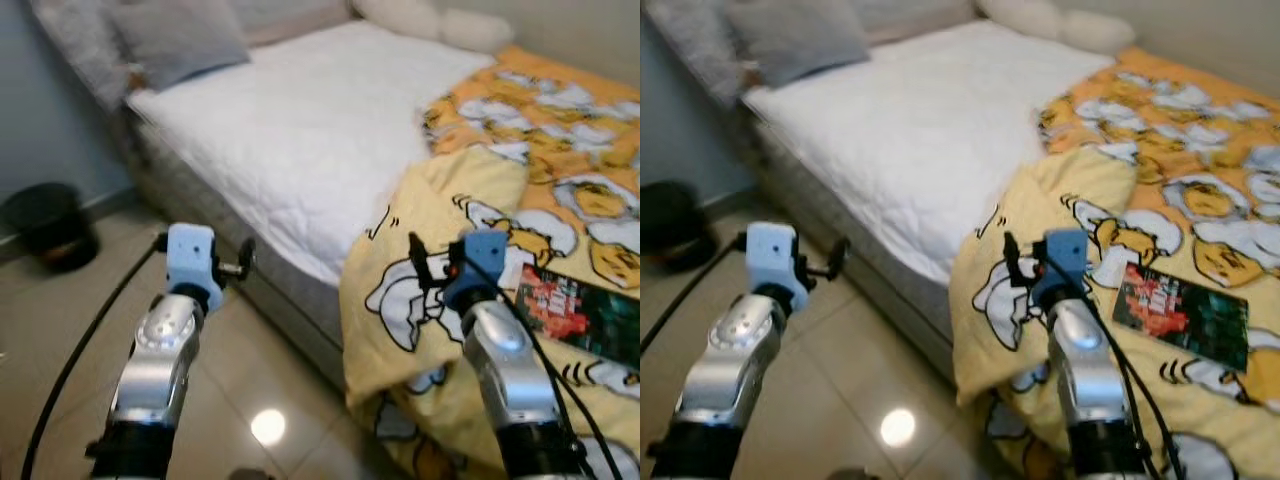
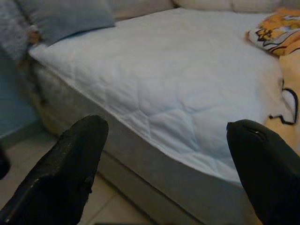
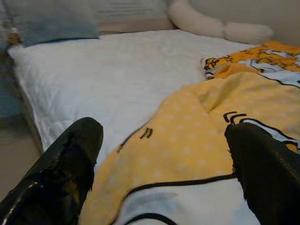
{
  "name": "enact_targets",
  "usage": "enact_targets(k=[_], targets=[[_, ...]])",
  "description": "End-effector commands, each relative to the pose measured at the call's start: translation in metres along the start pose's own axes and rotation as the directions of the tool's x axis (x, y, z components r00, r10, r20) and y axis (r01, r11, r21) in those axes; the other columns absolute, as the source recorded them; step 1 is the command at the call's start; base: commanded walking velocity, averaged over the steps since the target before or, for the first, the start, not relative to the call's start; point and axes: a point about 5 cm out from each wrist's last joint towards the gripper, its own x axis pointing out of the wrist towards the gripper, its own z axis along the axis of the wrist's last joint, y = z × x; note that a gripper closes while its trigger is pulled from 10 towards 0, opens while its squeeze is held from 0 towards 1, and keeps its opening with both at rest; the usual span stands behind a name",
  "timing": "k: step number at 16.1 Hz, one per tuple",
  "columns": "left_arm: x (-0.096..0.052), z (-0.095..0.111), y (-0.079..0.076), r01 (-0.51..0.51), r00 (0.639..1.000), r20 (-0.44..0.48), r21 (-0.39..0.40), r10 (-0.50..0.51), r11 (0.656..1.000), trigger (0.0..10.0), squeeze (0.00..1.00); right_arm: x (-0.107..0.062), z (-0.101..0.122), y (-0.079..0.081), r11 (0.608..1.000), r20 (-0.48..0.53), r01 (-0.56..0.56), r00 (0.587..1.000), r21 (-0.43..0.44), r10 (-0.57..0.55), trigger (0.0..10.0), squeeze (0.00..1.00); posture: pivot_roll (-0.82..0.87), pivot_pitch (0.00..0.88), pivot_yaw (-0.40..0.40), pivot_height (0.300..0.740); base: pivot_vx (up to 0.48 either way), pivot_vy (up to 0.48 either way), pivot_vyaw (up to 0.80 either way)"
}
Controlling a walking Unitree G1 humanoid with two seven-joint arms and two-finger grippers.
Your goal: Clean up the room
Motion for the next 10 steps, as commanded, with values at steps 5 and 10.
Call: enact_targets(k=[5, 10], targets=[[0.0021, 0.0011, -0.0082, 0.023, 1.0, 0.004, 0.007, -0.023, 1.0, 10.0, 1.0, -0.0004, 0.0001, -0.0129, 0.998, -0.003, 0.068, 0.998, 0.017, -0.068, 10.0, 1.0, 0.05, 0.0, -0.007, 0.74, 0.0, -0.436, 0.0], [0.0, -0.0017, -0.0131, 0.066, 0.998, -0.002, 0.035, -0.066, 0.997, 10.0, 1.0, -0.0017, -0.0017, -0.0129, 0.997, -0.012, 0.067, 0.998, 0.023, -0.067, 10.0, 1.0, 0.05, 0.0, -0.011, 0.74, 0.0, -0.32, 0.0]])
